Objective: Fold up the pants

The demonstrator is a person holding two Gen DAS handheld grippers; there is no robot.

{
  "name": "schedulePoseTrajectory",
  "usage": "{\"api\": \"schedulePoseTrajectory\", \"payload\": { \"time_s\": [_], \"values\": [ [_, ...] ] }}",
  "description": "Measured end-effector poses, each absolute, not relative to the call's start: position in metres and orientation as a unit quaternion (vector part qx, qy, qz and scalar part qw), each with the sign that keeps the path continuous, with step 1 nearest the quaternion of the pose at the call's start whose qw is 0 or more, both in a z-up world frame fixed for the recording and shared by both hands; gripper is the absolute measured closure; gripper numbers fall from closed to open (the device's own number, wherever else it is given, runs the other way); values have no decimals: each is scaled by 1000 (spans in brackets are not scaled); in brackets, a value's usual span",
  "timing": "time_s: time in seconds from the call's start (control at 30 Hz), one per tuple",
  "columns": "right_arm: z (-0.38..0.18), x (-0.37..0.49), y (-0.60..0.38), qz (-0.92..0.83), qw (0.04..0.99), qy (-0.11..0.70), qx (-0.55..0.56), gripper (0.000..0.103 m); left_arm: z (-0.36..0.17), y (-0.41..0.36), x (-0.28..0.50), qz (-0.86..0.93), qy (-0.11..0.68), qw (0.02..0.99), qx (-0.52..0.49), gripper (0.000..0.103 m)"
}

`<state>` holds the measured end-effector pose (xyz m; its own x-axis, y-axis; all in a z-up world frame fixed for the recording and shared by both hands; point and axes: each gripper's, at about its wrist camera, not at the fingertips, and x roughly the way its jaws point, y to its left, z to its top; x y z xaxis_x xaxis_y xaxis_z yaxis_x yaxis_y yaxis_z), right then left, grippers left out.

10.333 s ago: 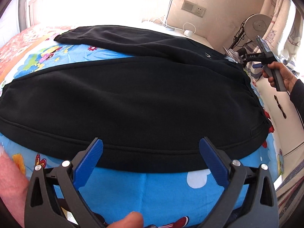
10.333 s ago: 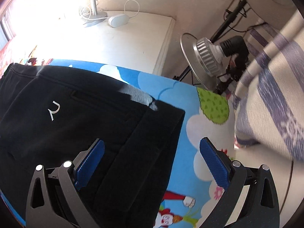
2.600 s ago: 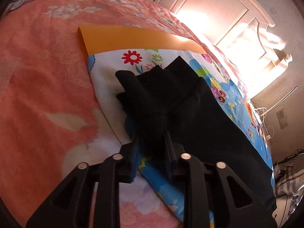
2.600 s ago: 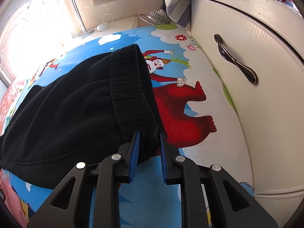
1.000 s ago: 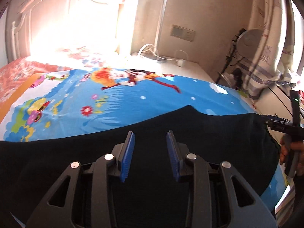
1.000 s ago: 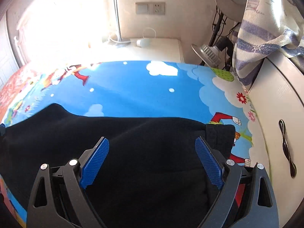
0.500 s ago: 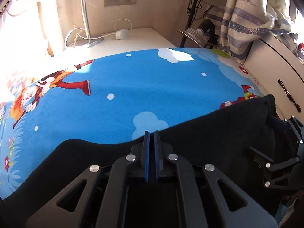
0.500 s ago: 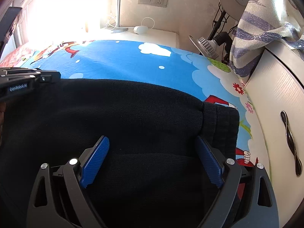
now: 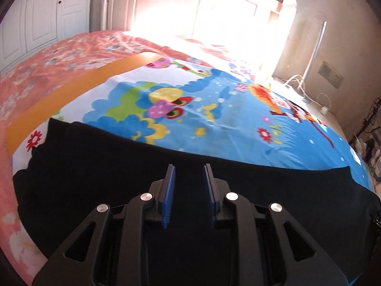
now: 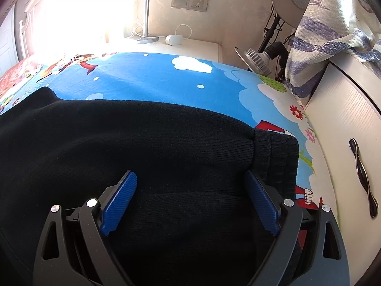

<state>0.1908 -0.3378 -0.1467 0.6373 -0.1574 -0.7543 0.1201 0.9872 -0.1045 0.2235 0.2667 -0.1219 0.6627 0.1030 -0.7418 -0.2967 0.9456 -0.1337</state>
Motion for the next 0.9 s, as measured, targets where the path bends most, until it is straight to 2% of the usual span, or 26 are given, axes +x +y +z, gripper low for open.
{"api": "schedulePoseTrajectory", "payload": {
  "time_s": [0.07,0.13,0.17,0.23,0.27,0.3,0.37,0.47,0.53,0.6,0.7,0.83,0.9],
  "values": [
    [-147,192,-337,-80,904,420,-24,15,-146,320,233,156,446,874,-112,80],
    [-147,192,-336,-83,903,421,-25,15,-146,364,223,173,422,880,-134,100],
    [-147,192,-337,-84,903,421,-25,15,-138,372,217,180,412,883,-136,101],
    [-147,192,-337,-85,903,421,-25,15,-118,368,202,206,376,896,-114,86],
    [-147,192,-337,-85,902,422,-25,15,-112,363,197,202,366,902,-109,64],
    [-147,193,-336,-87,901,423,-26,15,-110,359,192,197,359,906,-110,54],
    [-147,194,-336,-89,900,426,-28,15,-122,361,193,178,376,901,-124,54],
    [-147,196,-337,-89,898,430,-27,14,-140,379,195,216,386,894,-75,52],
    [-147,196,-337,-89,898,431,-28,14,-126,391,183,212,360,900,-127,50],
    [-147,195,-336,-92,898,429,-31,14,-106,381,169,219,325,912,-120,49],
    [-145,194,-333,-95,898,428,-37,14,-99,352,156,177,340,917,-108,49],
    [-123,171,-329,-113,902,418,-3,14,-140,336,150,142,404,891,-149,49],
    [-109,149,-323,-104,908,406,7,14,-152,334,147,148,404,892,-135,55]
  ]
}}
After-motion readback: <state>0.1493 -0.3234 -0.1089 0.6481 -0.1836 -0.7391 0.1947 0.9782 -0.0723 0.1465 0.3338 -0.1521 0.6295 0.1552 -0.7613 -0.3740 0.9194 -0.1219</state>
